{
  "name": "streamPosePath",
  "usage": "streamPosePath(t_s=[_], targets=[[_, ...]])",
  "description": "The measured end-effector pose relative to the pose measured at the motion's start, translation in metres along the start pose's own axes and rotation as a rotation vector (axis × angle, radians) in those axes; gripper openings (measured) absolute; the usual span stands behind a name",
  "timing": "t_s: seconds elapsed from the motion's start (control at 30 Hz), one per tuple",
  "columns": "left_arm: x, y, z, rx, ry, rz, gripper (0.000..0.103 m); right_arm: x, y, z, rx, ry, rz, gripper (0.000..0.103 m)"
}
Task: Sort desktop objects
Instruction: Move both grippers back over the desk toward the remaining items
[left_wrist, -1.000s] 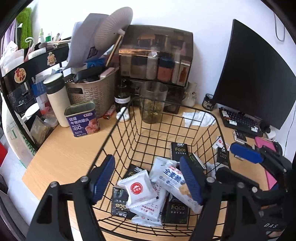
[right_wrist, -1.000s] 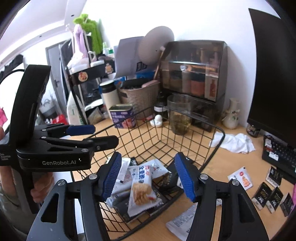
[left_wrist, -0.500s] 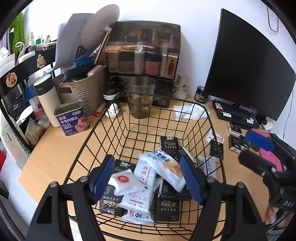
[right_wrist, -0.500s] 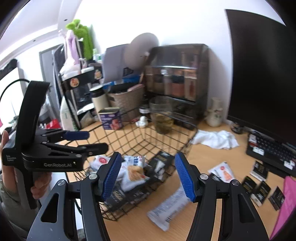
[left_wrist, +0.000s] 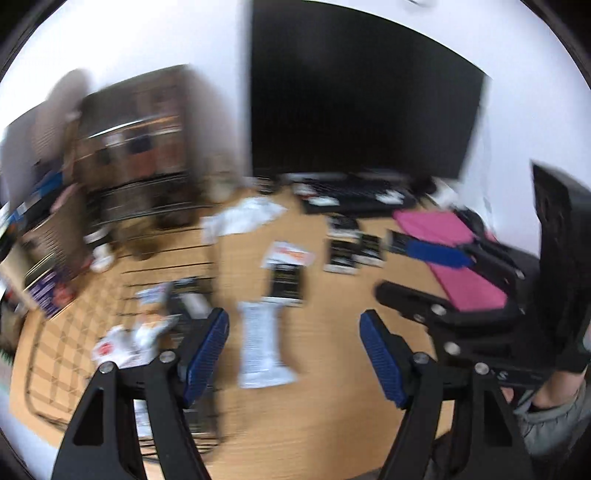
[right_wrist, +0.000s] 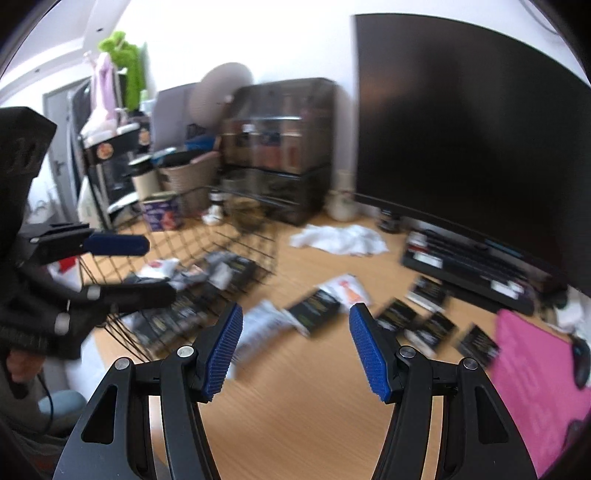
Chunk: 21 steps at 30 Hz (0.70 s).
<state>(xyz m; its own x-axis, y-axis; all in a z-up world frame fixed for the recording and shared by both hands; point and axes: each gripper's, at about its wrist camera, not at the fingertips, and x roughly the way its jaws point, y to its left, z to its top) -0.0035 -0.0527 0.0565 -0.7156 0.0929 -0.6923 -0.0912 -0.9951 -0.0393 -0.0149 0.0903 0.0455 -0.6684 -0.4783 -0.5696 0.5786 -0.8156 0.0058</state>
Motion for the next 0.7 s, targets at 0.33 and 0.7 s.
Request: streamPosePath(t_s=[0.33,0.7], targets=[[0.094,-0.011,-0.012,-0.009,0.157,0.051,0.077,-0.010,-0.054,-0.015,0.049,0.017,-0.055,0.060],[0.136,0.006,-0.029,-0.039,0.203,0.150,0.076,0.024,-0.055,-0.031,0.042,0.078,-0.031,0.060]])
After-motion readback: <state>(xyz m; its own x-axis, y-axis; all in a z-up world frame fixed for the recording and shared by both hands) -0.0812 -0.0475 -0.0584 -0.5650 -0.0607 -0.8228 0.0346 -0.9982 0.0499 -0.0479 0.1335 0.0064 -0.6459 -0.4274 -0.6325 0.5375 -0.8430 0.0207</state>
